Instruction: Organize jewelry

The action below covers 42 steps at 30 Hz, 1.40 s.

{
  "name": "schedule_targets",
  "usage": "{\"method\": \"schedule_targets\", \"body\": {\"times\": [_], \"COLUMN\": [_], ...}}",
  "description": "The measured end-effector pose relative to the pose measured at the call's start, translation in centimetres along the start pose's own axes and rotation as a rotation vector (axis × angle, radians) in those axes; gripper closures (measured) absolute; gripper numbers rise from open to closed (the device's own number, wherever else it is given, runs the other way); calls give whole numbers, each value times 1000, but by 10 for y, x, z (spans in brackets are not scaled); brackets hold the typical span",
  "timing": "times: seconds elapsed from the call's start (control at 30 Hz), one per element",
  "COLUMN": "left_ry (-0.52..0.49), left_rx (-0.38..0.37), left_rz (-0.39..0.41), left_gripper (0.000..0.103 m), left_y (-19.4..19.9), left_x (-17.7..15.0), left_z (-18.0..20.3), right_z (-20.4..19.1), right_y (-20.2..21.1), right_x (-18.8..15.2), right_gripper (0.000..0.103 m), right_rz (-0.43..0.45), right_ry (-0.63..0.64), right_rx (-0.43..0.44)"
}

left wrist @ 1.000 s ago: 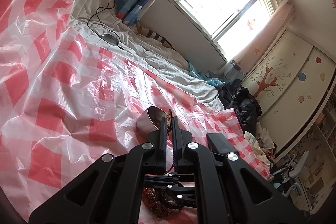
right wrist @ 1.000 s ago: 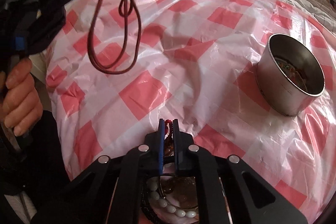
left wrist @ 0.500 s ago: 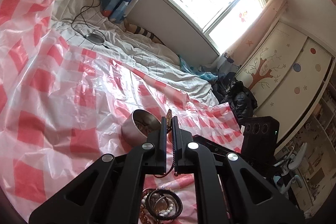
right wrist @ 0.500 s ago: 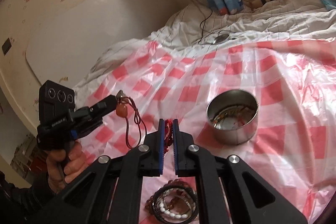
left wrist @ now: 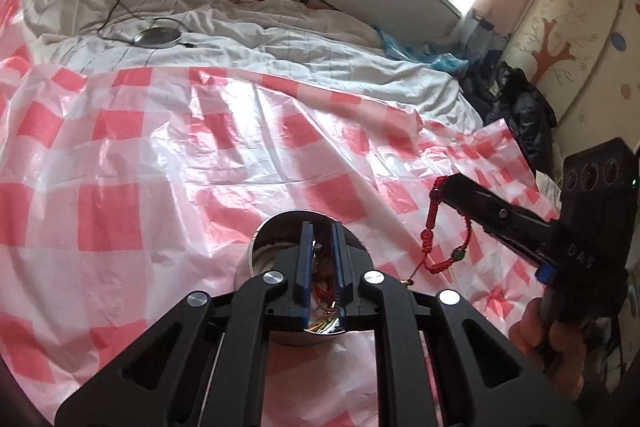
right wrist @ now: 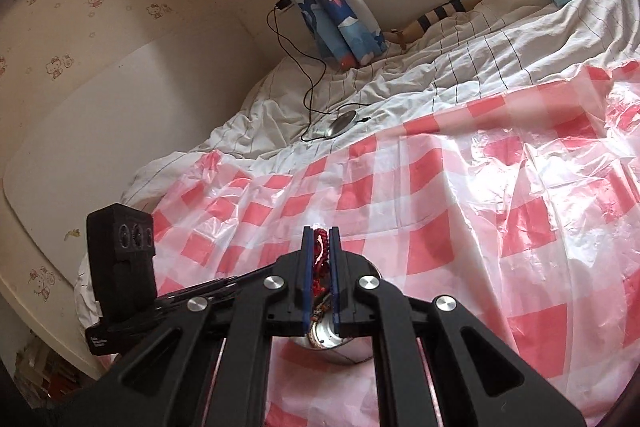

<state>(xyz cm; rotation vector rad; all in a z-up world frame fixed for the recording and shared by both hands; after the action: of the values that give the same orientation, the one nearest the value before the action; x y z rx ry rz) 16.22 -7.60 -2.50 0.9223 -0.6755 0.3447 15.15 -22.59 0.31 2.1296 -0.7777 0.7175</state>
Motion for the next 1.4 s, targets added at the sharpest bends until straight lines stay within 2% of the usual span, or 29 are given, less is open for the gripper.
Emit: {"method": "schedule_targets", "body": {"times": [0.03, 0.07, 0.1, 0.13, 0.17, 0.2, 0.23, 0.27, 0.33, 0.47, 0.57, 0.7, 0.8, 0.9, 1.2, 1.4], "left_ry": [19, 24, 33, 47, 68, 81, 89, 94, 101, 109, 76, 50, 83, 85, 25, 8], "left_rx": [14, 37, 64, 75, 75, 74, 78, 85, 93, 85, 89, 96, 67, 34, 40, 45], "left_rz": [26, 51, 81, 102, 117, 120, 118, 111, 93, 47, -10, -35, -62, -101, -196, -223], "left_gripper": [76, 71, 61, 56, 55, 54, 53, 53, 51, 45, 43, 35, 33, 33, 33, 33], "left_y": [9, 19, 30, 40, 50, 57, 62, 67, 78, 94, 102, 115, 119, 115, 97, 87], "left_x": [4, 6, 9, 11, 9, 9, 5, 1, -13, -43, -69, -96, -112, -126, -158, -166], "left_z": [-6, -11, -17, -22, -28, -31, -35, -38, -42, -42, -35, -28, -28, -20, 0, 7], "right_z": [3, 5, 6, 5, 5, 6, 7, 8, 9, 13, 14, 0, -12, -22, -11, -3], "right_y": [-9, -19, -32, -43, -53, -60, -62, -59, -42, 11, 43, 69, 72, 75, 69, 66], "right_x": [0, -2, -7, -14, -23, -31, -37, -38, -32, -30, -49, -90, -122, -137, -139, -137], "right_gripper": [95, 95, 95, 95, 85, 72, 44, 37, 37, 32, 32, 27, 27, 23, 20, 19], "right_rz": [-11, -26, -55, -96, -133, -158, -163, -145, -86, 6, -10, -94, -164, -175, -169, -168], "right_ry": [-12, -29, -47, -46, -24, 11, 49, 72, 80, -3, -40, -37, -4, 8, -27, -49], "right_rx": [4, 15, 28, 25, -10, -67, -118, -149, -178, -168, -169, -158, -175, -183, -227, -242]}}
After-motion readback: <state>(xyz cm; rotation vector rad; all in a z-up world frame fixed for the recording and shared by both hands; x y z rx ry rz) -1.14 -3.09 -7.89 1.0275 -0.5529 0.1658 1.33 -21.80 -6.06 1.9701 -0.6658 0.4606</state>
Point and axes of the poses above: each gripper's, at about its wrist camera, not at the fingertips, and y roughly against the way its jaws point, z to its right, x to its top, the point moved 8 cm from there along -y, roughly the way its jaws point, and after that the axes turned 1 degree about -y, right-handed, at the moved point
